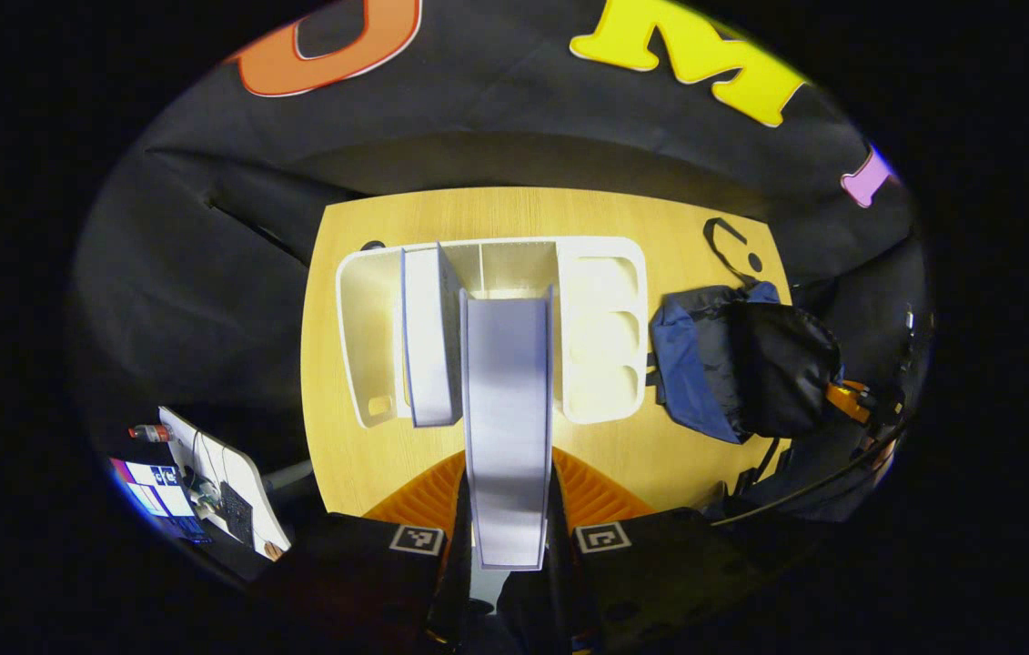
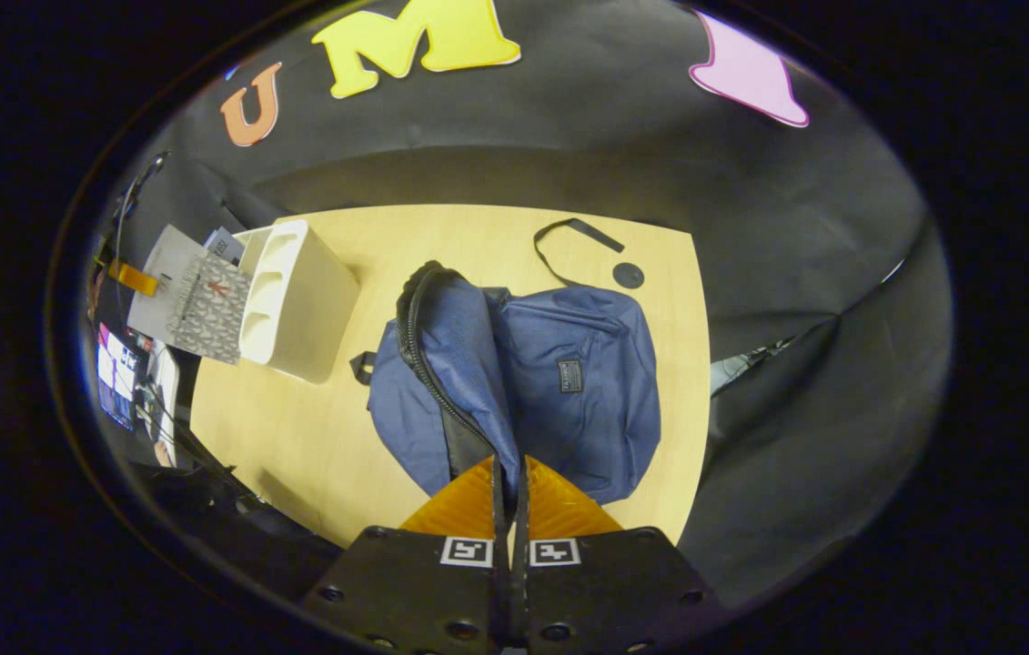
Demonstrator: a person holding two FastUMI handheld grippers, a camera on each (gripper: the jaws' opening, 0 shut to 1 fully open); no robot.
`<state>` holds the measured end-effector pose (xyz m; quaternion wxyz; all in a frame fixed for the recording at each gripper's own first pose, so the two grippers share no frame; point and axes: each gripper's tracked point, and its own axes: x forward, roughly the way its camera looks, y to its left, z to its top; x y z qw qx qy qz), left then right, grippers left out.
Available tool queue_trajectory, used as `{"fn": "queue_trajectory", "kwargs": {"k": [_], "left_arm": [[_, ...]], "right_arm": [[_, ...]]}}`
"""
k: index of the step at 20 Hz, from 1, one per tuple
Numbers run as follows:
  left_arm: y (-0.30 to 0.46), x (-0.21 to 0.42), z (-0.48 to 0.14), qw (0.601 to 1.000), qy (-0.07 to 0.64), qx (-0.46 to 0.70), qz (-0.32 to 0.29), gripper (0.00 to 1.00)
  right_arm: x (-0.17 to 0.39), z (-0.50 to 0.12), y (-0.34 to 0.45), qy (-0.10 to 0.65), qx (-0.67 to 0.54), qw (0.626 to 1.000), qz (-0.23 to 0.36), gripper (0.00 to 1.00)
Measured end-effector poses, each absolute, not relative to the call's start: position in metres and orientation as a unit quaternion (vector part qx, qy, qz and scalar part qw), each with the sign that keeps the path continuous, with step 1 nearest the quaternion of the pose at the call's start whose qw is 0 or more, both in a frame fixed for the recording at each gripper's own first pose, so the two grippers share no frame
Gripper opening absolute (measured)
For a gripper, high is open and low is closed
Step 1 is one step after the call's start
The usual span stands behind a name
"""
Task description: Open the schoolbag, grab two books from the bookshelf and put them into the schoolbag.
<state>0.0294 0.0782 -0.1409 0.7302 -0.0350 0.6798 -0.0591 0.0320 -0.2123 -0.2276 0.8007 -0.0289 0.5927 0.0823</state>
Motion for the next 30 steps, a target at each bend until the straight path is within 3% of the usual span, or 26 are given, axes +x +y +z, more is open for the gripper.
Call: {"fn": "queue_trajectory", "kwargs": {"k": [6,7,11,13,15,19,25,26,27,30], "left_arm": [[0.054,0.004,-0.070,0.756,0.632,-0.140,-0.094,0.41],[0.041,0.004,-0.066,0.757,0.625,-0.156,-0.108,0.37],[-0.032,-0.009,-0.064,0.741,0.611,-0.212,-0.180,0.37],[-0.063,-0.015,-0.072,0.731,0.609,-0.230,-0.206,0.42],[-0.096,-0.016,-0.085,0.725,0.600,-0.249,-0.230,0.37],[-0.171,-0.020,-0.131,0.708,0.593,-0.290,-0.250,0.37],[-0.246,-0.020,-0.210,0.702,0.589,-0.323,-0.237,0.37],[-0.250,-0.021,-0.225,0.702,0.592,-0.324,-0.227,0.43],[-0.253,-0.021,-0.237,0.703,0.595,-0.322,-0.221,0.37],[-0.270,-0.018,-0.261,0.692,0.594,-0.346,-0.220,0.37]], "right_arm": [[0.028,-0.221,-0.206,0.588,-0.037,0.803,0.085,0.00],[0.027,-0.219,-0.205,0.587,-0.036,0.804,0.085,0.00],[0.024,-0.212,-0.207,0.585,-0.036,0.806,0.083,0.00],[0.024,-0.207,-0.210,0.582,-0.037,0.809,0.082,0.00],[0.024,-0.205,-0.211,0.580,-0.030,0.810,0.081,0.00],[0.022,-0.205,-0.213,0.578,-0.014,0.812,0.082,0.00],[0.023,-0.201,-0.216,0.576,-0.009,0.813,0.084,0.00],[0.024,-0.200,-0.218,0.576,-0.008,0.813,0.083,0.00],[0.024,-0.199,-0.220,0.575,-0.008,0.814,0.082,0.00],[0.023,-0.195,-0.227,0.574,-0.007,0.815,0.077,0.00]]}}
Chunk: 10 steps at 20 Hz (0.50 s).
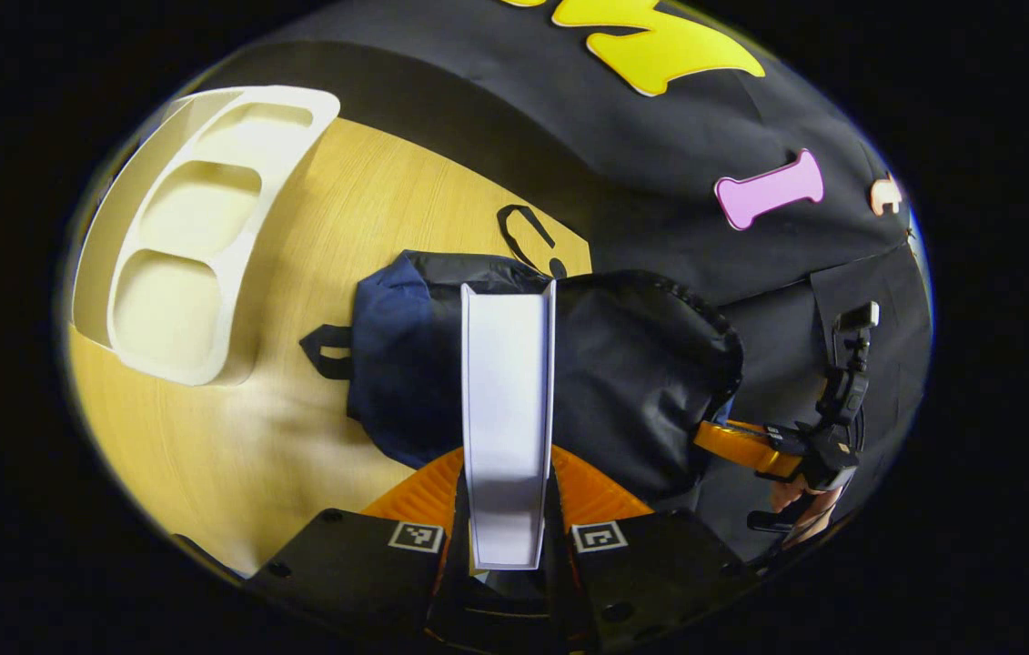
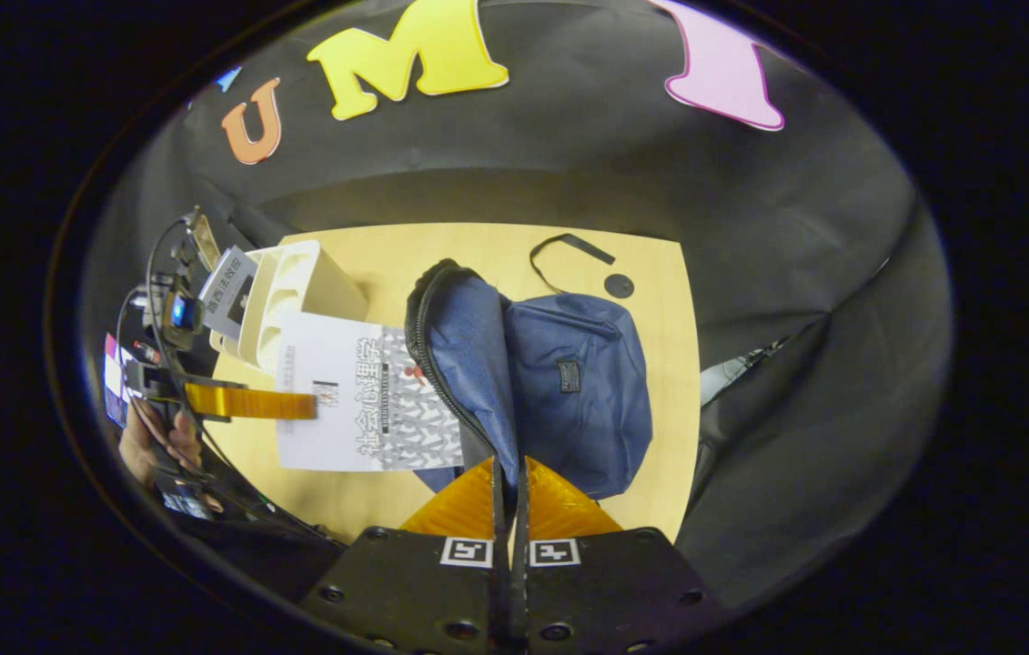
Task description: Open the schoolbag, grab two books from the bookshelf and put them into the schoolbag.
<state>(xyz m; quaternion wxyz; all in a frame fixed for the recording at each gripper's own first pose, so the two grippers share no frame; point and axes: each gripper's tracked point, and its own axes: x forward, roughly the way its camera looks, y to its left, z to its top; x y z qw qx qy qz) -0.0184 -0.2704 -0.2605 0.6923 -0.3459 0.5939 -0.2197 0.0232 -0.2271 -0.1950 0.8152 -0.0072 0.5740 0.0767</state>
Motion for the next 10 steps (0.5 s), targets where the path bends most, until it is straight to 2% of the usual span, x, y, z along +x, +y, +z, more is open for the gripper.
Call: {"fn": "queue_trajectory", "kwargs": {"k": [9,10], "left_arm": [[-0.326,-0.008,-0.297,0.657,0.577,-0.407,-0.265,0.36],[-0.332,-0.007,-0.301,0.653,0.576,-0.410,-0.273,0.36]], "right_arm": [[0.018,-0.178,-0.234,0.572,-0.025,0.817,0.069,0.00],[0.016,-0.177,-0.235,0.573,-0.026,0.816,0.069,0.03]]}}
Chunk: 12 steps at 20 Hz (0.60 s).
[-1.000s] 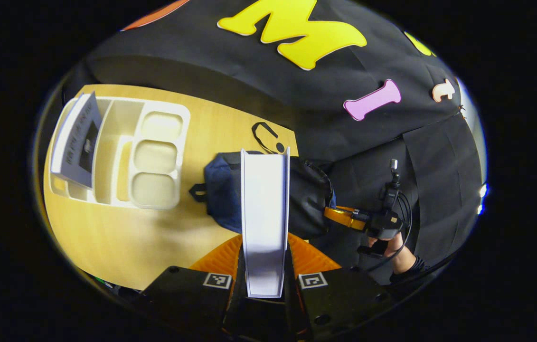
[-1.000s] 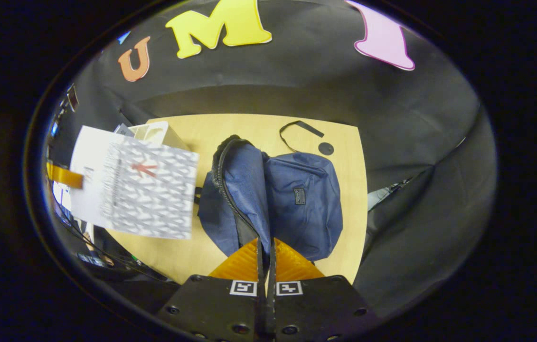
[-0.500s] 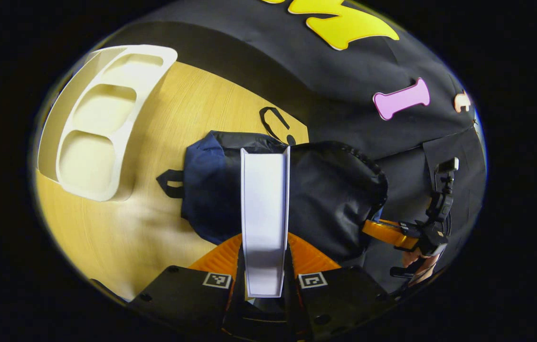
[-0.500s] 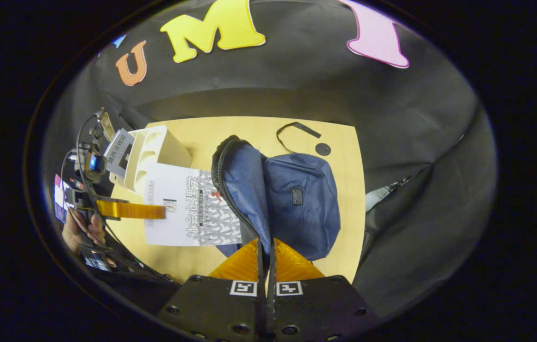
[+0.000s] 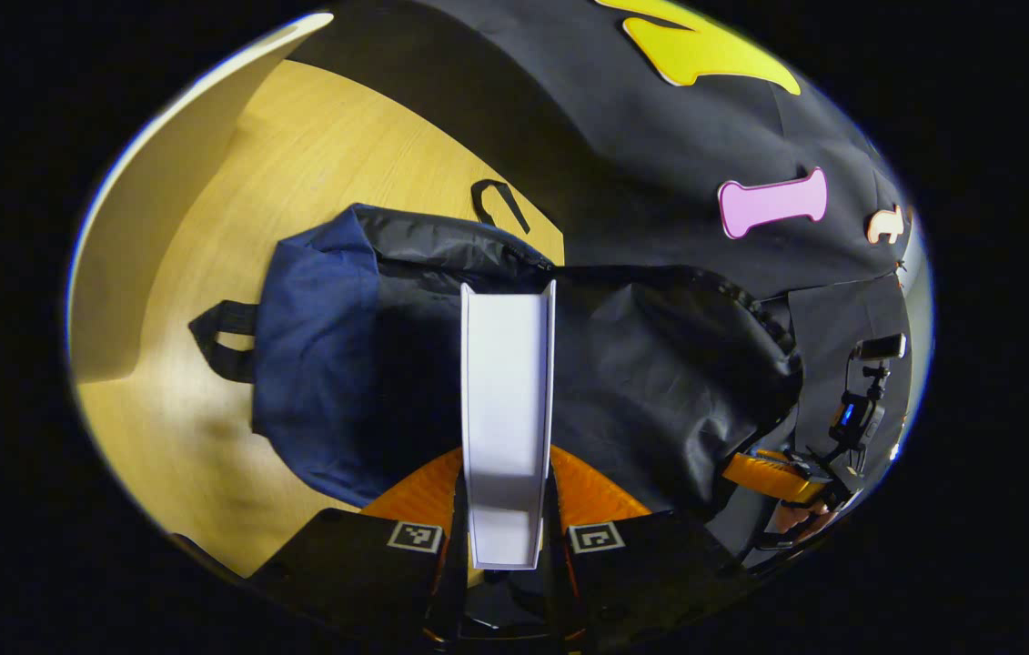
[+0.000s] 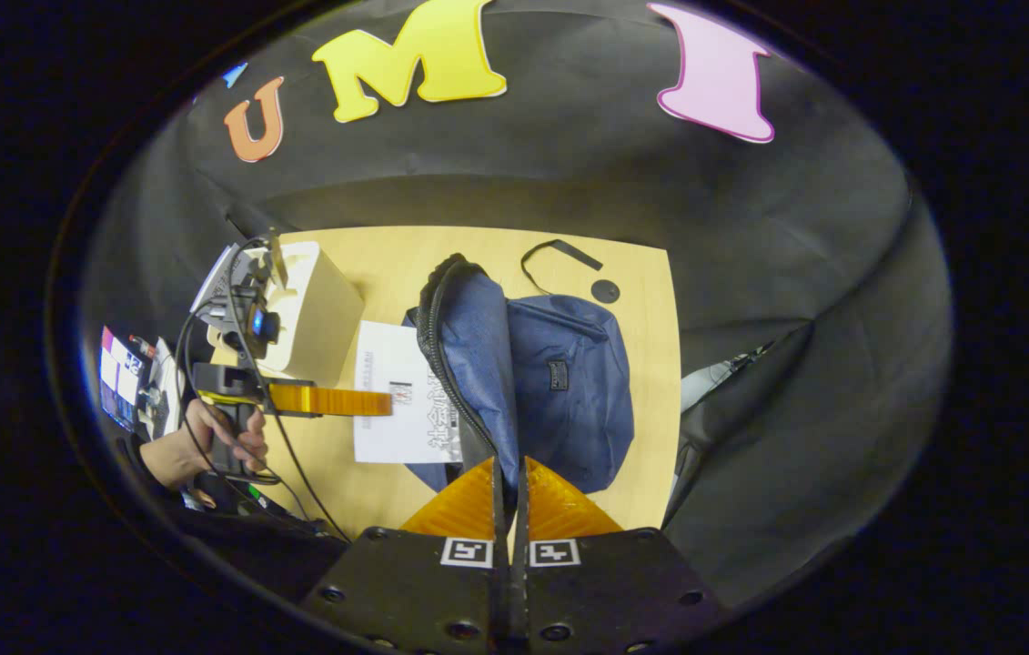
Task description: Open the schoolbag, grab two books from the bookshelf and put them into the schoolbag.
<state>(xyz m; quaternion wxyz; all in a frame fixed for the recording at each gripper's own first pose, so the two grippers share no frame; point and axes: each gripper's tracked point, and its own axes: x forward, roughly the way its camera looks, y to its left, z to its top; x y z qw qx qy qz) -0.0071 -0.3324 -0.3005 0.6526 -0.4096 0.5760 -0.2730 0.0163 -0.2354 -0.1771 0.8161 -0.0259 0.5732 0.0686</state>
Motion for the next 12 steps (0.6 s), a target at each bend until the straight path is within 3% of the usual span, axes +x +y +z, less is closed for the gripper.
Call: {"fn": "queue_trajectory", "kwargs": {"k": [8,9,12], "left_arm": [[-0.367,0.003,-0.333,0.617,0.561,-0.465,-0.297,0.36],[-0.370,0.004,-0.336,0.610,0.562,-0.473,-0.297,0.43],[-0.374,0.005,-0.346,0.601,0.566,-0.477,-0.303,0.37]], "right_arm": [[0.023,-0.177,-0.237,0.572,-0.033,0.817,0.065,0.00],[0.024,-0.177,-0.236,0.573,-0.035,0.816,0.066,0.00],[0.025,-0.180,-0.232,0.576,-0.035,0.814,0.070,0.00]]}}
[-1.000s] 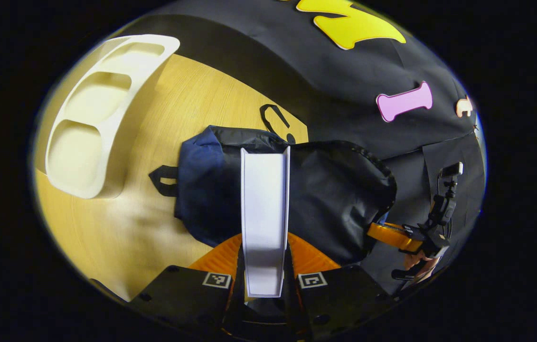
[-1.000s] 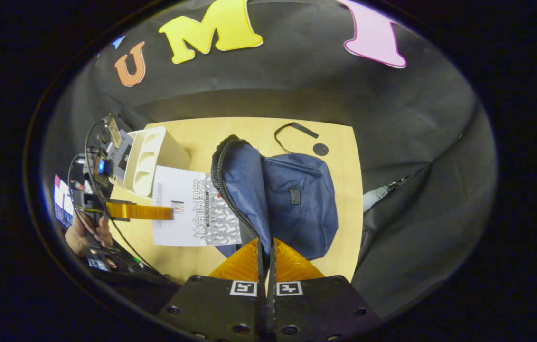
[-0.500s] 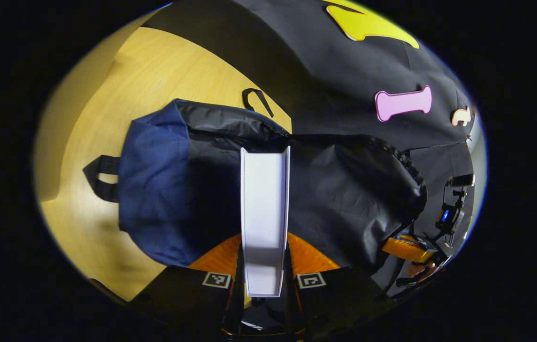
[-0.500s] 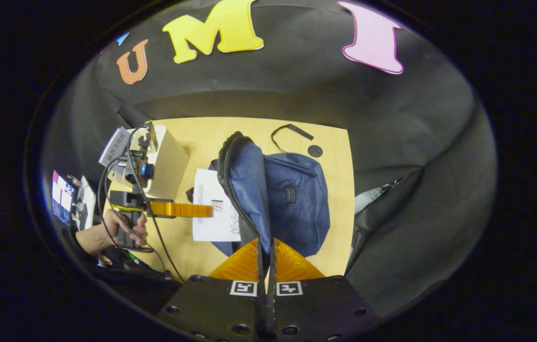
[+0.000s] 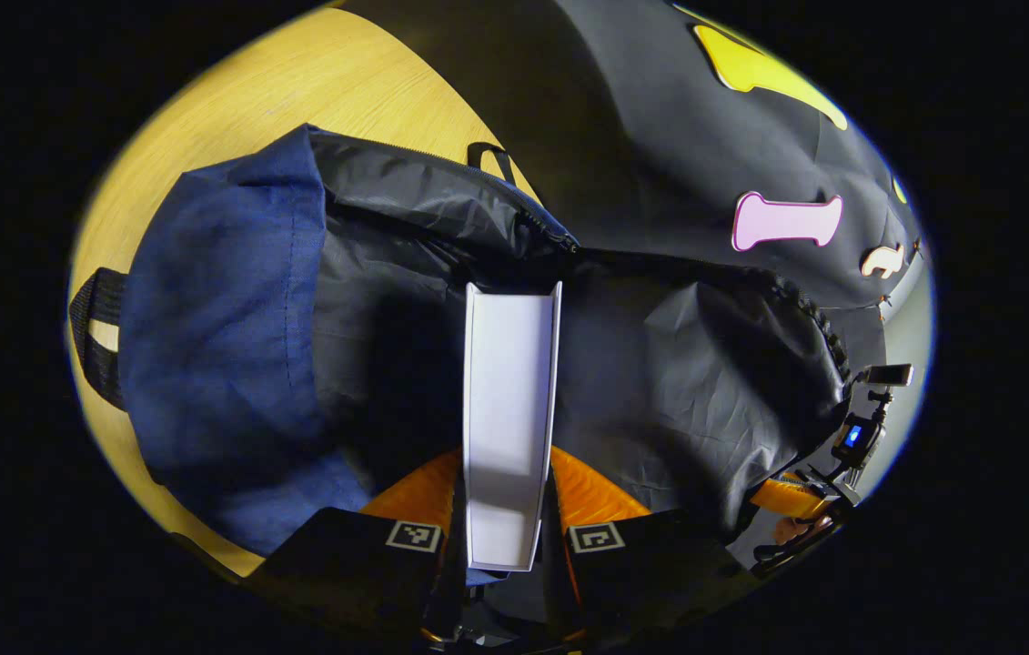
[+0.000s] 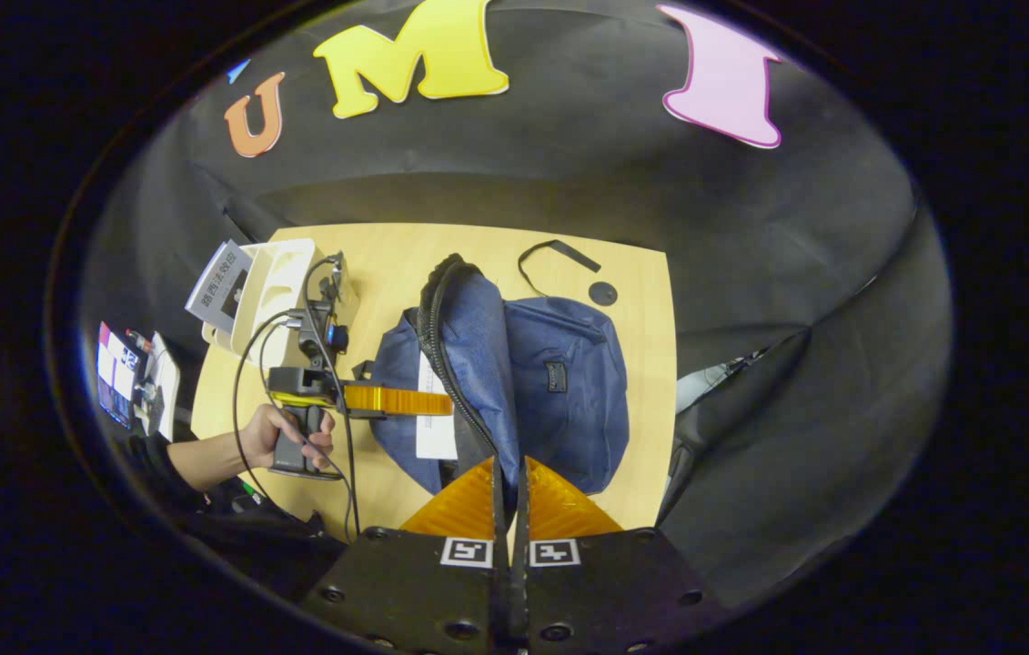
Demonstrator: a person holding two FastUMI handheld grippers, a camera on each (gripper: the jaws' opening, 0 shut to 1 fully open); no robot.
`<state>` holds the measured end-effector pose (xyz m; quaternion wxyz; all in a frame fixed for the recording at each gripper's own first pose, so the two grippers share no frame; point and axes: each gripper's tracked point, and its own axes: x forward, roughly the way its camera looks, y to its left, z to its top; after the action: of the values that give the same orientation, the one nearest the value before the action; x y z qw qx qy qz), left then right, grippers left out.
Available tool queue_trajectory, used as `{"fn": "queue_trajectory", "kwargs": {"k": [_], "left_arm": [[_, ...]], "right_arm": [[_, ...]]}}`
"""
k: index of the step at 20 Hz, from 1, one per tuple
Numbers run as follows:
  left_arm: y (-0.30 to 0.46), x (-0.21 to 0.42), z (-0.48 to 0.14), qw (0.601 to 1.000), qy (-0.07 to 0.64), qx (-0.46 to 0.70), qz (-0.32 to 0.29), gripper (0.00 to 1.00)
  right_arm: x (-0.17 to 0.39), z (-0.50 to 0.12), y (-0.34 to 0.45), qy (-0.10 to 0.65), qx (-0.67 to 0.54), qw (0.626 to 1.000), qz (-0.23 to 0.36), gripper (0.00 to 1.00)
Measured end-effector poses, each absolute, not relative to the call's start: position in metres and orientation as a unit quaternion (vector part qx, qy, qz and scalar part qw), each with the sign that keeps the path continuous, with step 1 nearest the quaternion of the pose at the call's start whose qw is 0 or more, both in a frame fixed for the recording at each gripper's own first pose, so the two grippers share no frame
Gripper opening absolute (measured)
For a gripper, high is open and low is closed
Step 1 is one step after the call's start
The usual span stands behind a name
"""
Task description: Open the schoolbag, grab two books from the bookshelf and put them into the schoolbag.
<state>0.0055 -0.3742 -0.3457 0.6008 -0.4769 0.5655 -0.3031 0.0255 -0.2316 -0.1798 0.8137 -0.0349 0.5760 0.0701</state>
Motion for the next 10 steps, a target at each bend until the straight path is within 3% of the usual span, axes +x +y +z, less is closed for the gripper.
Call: {"fn": "queue_trajectory", "kwargs": {"k": [3,4,10], "left_arm": [[-0.373,0.005,-0.362,0.607,0.584,-0.457,-0.286,0.43],[-0.371,0.005,-0.370,0.615,0.591,-0.443,-0.276,0.46],[-0.349,0.008,-0.409,0.672,0.629,-0.320,-0.224,0.77]], "right_arm": [[0.026,-0.183,-0.231,0.579,-0.034,0.811,0.072,0.03],[0.027,-0.185,-0.232,0.581,-0.033,0.810,0.072,0.00],[0.024,-0.191,-0.232,0.586,-0.030,0.807,0.071,0.00]]}}
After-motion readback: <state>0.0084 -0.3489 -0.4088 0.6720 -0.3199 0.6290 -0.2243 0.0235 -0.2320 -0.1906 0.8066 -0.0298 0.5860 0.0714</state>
